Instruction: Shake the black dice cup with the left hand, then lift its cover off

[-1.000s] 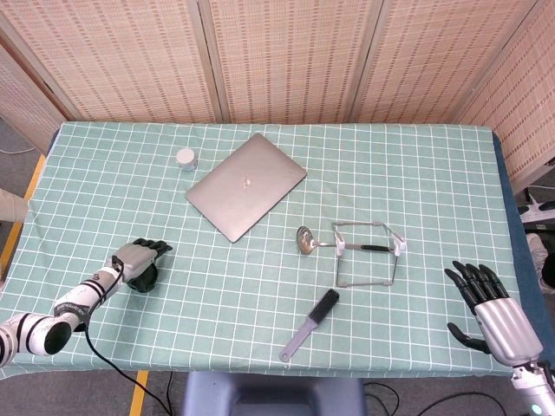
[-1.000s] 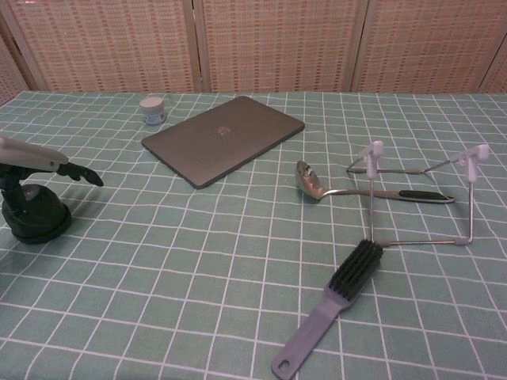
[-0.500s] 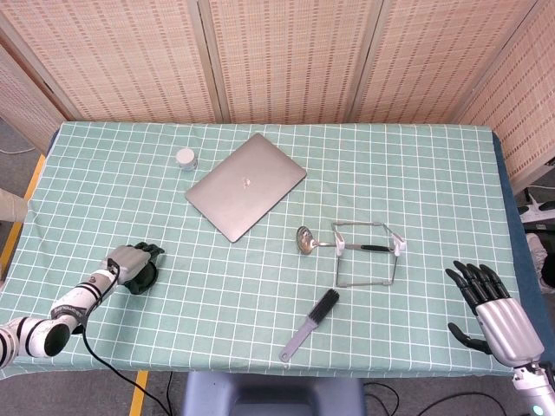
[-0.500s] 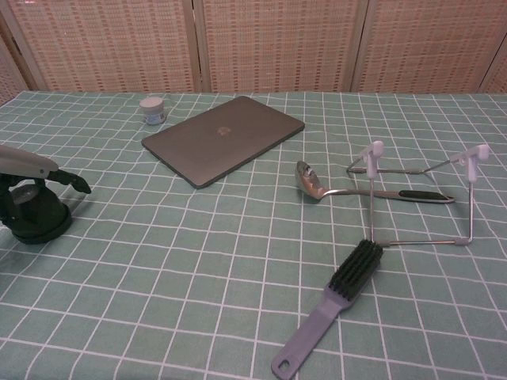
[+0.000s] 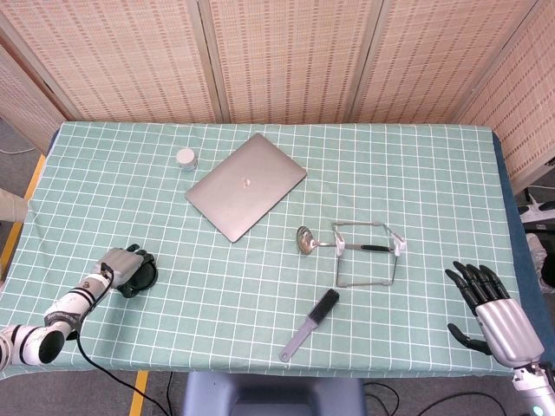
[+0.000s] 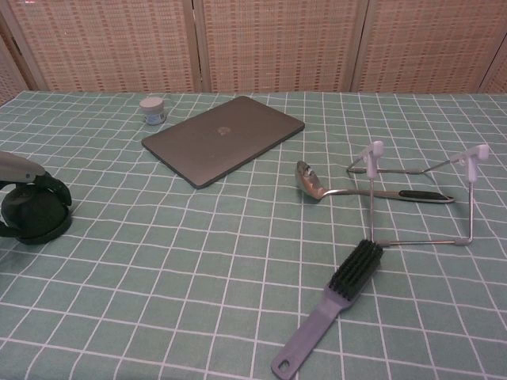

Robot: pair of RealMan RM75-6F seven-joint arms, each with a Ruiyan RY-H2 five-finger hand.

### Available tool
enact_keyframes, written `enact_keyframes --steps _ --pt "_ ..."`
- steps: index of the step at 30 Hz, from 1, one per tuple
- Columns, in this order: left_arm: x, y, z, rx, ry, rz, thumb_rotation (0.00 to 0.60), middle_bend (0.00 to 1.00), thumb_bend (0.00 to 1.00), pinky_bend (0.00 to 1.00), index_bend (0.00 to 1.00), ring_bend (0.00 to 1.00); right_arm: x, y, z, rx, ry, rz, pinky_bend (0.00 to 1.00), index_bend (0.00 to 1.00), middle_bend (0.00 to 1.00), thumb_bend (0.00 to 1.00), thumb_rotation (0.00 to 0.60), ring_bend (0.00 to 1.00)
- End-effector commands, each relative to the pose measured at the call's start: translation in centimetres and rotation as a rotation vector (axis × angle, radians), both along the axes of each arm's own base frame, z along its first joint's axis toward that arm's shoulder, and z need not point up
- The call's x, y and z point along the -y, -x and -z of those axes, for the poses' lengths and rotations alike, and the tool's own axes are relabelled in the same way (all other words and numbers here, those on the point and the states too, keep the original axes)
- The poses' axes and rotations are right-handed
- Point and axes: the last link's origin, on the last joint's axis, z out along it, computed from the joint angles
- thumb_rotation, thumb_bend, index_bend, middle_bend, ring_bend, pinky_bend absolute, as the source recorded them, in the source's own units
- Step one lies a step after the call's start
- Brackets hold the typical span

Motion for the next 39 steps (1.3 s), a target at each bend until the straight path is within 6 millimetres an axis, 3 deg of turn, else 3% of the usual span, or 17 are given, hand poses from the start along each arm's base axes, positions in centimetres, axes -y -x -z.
enact_keyframes --steps 1,6,9,11,16,25,29,35,39 --pt "0.1 0.1 0.0 0.000 -0.002 0.006 0.600 0.15 0.30 0.30 0.19 0.06 0.0 0.0 0.0 0.000 -0.001 -0.001 0.00 0.00 0.00 0.21 0.600 0.00" --pt "0.3 0.3 0.0 -0.005 -0.010 0.030 0.600 0.18 0.30 0.44 0.21 0.11 -0.1 -0.1 0.1 -0.001 -0.003 -0.004 0.00 0.00 0.00 0.21 0.600 0.00" --pt "0.4 0.4 0.1 -0.008 -0.016 0.048 0.600 0.23 0.31 0.58 0.26 0.16 -0.2 -0.1 -0.1 0.005 0.001 -0.005 0.00 0.00 0.00 0.21 0.600 0.00" --pt "0.4 0.6 0.1 -0.008 -0.021 0.055 0.600 0.29 0.32 0.69 0.31 0.23 -0.2 -0.1 -0.1 0.008 0.004 -0.006 0.00 0.00 0.00 0.21 0.600 0.00" --pt "0.6 0.9 0.1 -0.022 -0.019 0.067 0.600 0.40 0.34 0.84 0.44 0.36 -0.3 -0.1 -0.2 0.011 0.004 -0.009 0.00 0.00 0.00 0.21 0.600 0.00" --pt "0.8 1.1 -0.2 -0.009 -0.026 0.052 0.600 0.56 0.37 0.94 0.57 0.55 -0.4 -0.2 -0.3 0.017 0.004 -0.013 0.00 0.00 0.00 0.21 0.600 0.00" --pt "0.6 0.6 -0.4 0.027 -0.057 0.059 0.600 0.69 0.45 0.98 0.67 0.64 -0.4 -0.2 -0.3 0.014 0.003 -0.012 0.00 0.00 0.00 0.21 0.600 0.00" --pt "0.1 -0.4 -0.8 0.130 -0.152 0.105 0.600 0.77 0.61 1.00 0.76 0.71 -0.3 -0.1 -0.2 0.008 0.005 -0.010 0.00 0.00 0.00 0.21 0.600 0.00" --pt "-0.2 -0.6 -1.2 0.225 -0.212 0.092 0.600 0.81 0.67 1.00 0.80 0.74 -0.3 -0.1 -0.2 0.005 0.008 -0.009 0.00 0.00 0.00 0.21 0.600 0.00"
